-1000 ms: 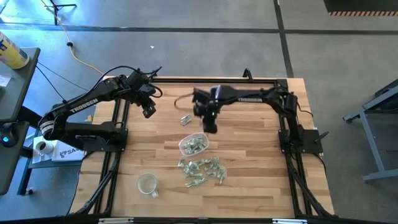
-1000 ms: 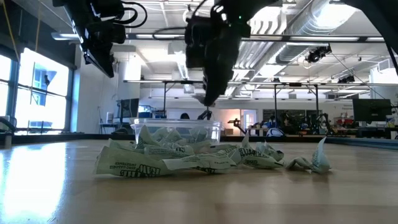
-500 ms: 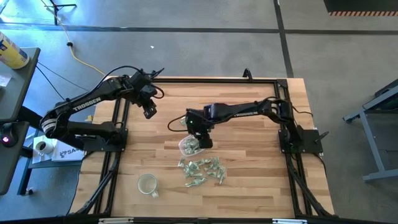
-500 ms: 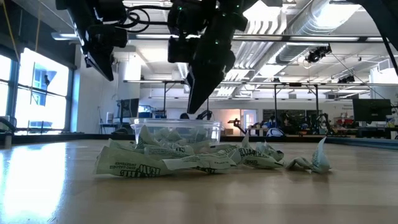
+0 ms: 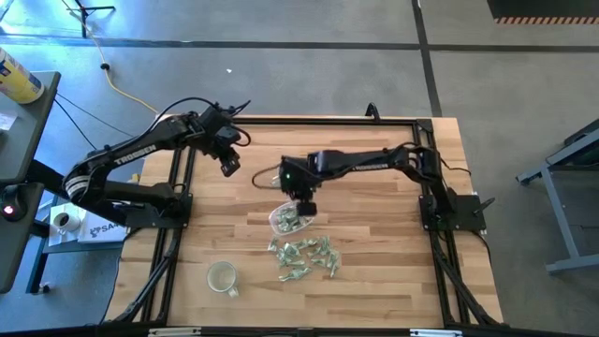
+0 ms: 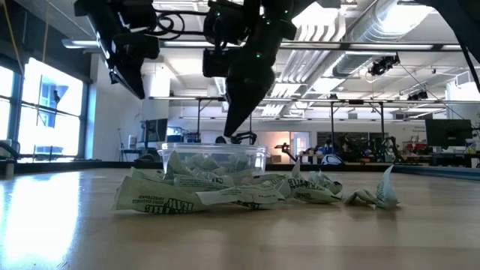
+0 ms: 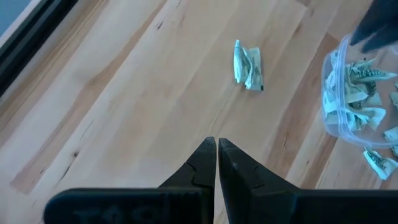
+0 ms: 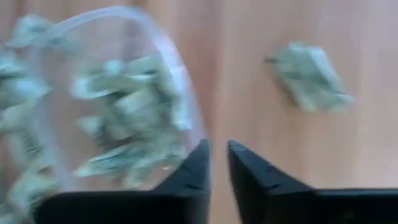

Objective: Pick and place Stevia / Truvia into bins
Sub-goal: Put the stevia packet into the transparent container

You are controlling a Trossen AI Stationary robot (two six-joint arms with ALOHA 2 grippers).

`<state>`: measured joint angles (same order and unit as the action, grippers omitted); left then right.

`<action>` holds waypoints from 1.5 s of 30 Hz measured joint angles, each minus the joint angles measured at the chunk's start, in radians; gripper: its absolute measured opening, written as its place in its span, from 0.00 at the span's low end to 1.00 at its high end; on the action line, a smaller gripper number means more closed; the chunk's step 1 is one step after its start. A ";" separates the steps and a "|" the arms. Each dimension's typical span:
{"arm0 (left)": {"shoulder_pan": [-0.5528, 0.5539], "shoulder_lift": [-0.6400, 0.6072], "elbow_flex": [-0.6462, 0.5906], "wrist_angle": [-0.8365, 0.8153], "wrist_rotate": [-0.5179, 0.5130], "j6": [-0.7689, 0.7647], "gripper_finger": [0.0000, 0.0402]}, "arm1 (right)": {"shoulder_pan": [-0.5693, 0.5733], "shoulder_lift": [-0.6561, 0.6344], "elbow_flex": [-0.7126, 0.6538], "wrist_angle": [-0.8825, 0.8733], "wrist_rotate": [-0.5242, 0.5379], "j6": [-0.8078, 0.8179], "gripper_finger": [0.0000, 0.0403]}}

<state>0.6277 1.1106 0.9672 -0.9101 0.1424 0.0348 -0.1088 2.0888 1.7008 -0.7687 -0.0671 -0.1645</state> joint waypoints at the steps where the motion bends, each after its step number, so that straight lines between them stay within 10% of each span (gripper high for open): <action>1: 0.000 0.012 0.000 0.006 0.003 0.007 0.14 | -0.015 -0.001 0.004 0.002 0.007 0.005 0.07; 5: 0.000 0.072 0.000 0.006 0.013 0.037 0.14 | -0.067 -0.006 0.031 -0.026 0.016 -0.045 0.07; 11: -0.011 0.160 -0.001 0.054 0.211 0.039 0.14 | -0.127 -0.008 0.069 -0.227 0.036 -0.087 0.32; 14: -0.067 0.182 -0.001 0.156 0.118 0.013 0.14 | -0.147 -0.025 0.035 -0.337 -0.004 -0.081 0.46; 29: -0.253 0.364 0.001 0.491 -0.096 -0.164 0.58 | -0.124 -0.645 -0.663 -0.042 0.123 0.017 0.63; 45: -0.209 0.611 0.001 0.565 -0.062 -0.281 0.33 | -0.124 -0.761 -0.756 -0.003 0.170 0.113 0.63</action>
<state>0.4183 1.7213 0.9680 -0.3447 0.0805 -0.2459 -0.2333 1.3273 0.9443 -0.7714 0.1028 -0.0512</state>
